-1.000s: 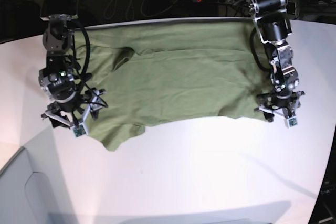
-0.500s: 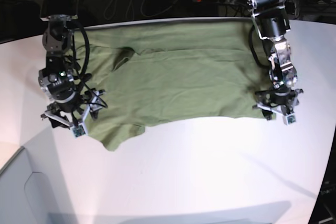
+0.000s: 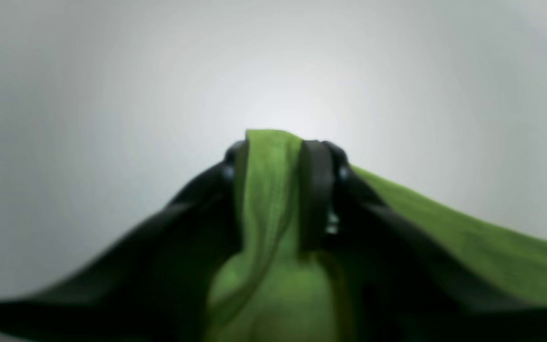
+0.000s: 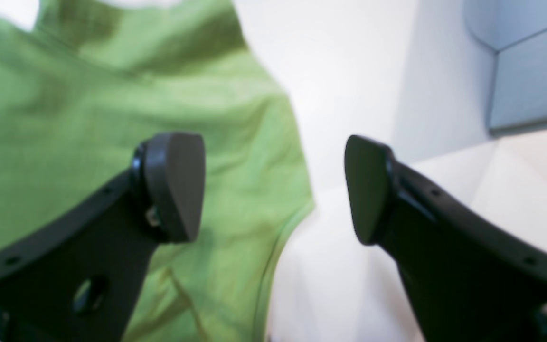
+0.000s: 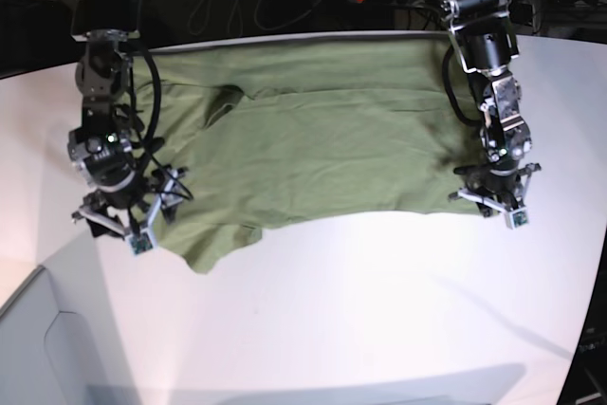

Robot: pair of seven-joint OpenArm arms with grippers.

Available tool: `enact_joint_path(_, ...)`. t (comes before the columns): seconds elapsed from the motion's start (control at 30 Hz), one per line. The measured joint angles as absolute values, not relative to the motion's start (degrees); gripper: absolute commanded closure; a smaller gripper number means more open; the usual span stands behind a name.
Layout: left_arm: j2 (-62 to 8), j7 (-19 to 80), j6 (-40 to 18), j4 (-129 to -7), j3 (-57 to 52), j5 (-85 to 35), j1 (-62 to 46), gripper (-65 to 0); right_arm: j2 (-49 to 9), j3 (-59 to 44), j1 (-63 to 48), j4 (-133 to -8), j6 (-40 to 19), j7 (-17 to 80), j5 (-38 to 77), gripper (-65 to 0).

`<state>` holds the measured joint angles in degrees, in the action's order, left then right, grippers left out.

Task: Fold the T-shirt properly
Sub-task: 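Grasp the hem corners with both grippers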

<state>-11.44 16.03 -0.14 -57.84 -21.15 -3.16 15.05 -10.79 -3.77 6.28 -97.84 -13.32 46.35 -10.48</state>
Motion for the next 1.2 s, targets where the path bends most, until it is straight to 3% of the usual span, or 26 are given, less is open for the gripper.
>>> enact_joint_path(0.1, -11.44, 15.99, -0.23, -57.84, -21.15, -3.16, 14.94, 0.0, -10.76, -3.77, 7.97, -97.84, -13.30, 46.15, -10.46, -44.0)
enact_joint_path(0.33, -11.44, 16.01, -0.23, -58.35, -21.10, -3.18, 14.63, 0.0, -9.45, -3.84, 16.23, -86.72, -13.28, 45.39, -10.50, -44.6)
enact_joint_path(0.63, -11.44, 16.01, -0.23, -58.50, -21.10, -2.96, 14.44, 0.0, -9.02, -3.84, 23.66, -63.48, -15.53, 32.42, -10.72, -44.2)
enact_joint_path(1.03, -11.46, 15.14, -0.23, -58.57, -21.06, -2.74, 13.85, 0.0, -9.15, -3.81, 30.46, -42.92, -16.88, 20.49, -10.66, -43.8)
enact_joint_path(1.1, -11.46, 15.14, -0.23, -58.57, -21.06, -2.74, 13.82, 0.0, -9.19, -3.81, 30.57, -42.61, -16.88, 20.45, -10.50, -40.9)
enact_joint_path(1.2, -11.46, 15.14, -0.23, -58.57, -21.06, -2.74, 13.82, 0.0, -9.17, -3.81, 30.20, -42.63, -16.88, 19.88, -10.35, -31.2)
